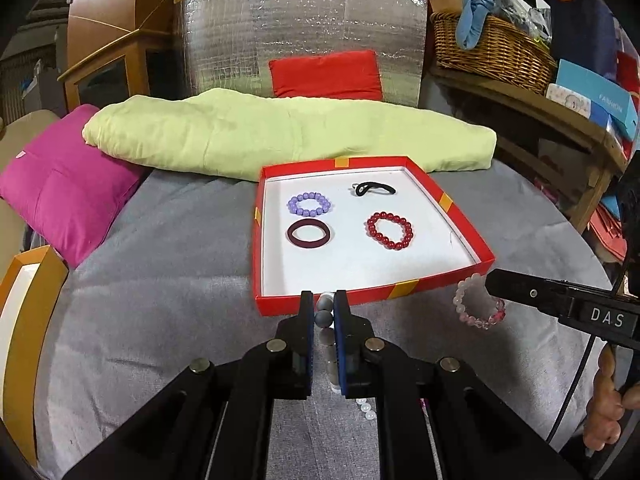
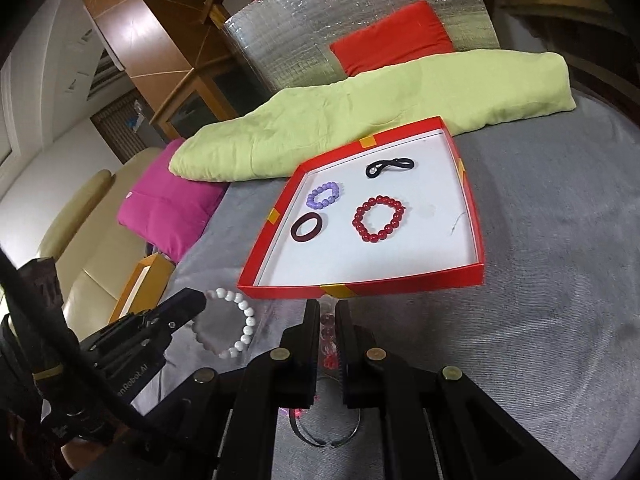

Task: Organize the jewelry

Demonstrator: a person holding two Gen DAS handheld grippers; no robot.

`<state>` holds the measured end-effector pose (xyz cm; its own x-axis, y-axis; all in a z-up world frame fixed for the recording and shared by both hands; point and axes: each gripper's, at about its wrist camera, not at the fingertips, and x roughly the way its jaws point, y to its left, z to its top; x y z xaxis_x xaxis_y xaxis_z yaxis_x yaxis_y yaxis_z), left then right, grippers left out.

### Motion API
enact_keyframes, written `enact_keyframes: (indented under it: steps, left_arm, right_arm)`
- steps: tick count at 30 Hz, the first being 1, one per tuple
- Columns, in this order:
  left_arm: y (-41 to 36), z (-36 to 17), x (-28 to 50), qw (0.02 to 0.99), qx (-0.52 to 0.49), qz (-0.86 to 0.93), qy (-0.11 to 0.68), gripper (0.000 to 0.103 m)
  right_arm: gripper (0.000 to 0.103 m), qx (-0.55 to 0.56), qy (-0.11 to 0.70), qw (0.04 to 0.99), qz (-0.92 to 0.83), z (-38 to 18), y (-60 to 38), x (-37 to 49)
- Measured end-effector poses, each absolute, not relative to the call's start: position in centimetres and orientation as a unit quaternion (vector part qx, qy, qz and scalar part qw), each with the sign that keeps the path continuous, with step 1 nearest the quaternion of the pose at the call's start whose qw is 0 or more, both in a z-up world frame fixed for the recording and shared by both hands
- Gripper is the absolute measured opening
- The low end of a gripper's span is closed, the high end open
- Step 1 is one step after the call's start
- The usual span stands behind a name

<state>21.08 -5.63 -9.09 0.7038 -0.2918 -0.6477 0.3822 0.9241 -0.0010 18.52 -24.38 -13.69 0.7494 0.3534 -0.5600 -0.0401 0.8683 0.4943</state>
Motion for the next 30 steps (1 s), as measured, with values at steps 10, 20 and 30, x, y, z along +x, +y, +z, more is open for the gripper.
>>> enact_keyframes:
  steps: [10, 20, 30]
  left_arm:
    - [-6.1, -9.1, 21.3, 0.921, 0.061, -0.179, 0.341, 0.01]
    - [-6.5, -8.7, 21.5, 0.923, 0.061, -0.178, 0.336, 0.01]
    - [-7.9, -8.3, 22.7, 0.926, 0.064, -0.178, 0.326, 0.01]
  right_arm:
    - [0.008, 0.237, 0.323, 0.909, 0.11, -13.5, -24.2, 18.4]
    - [0.008, 0.235, 0.303, 0.917, 0.108, -12.8, -24.1, 18.7]
    - [0.008, 0.235, 0.278, 0.926, 0.099, -12.1, -24.5, 19.8]
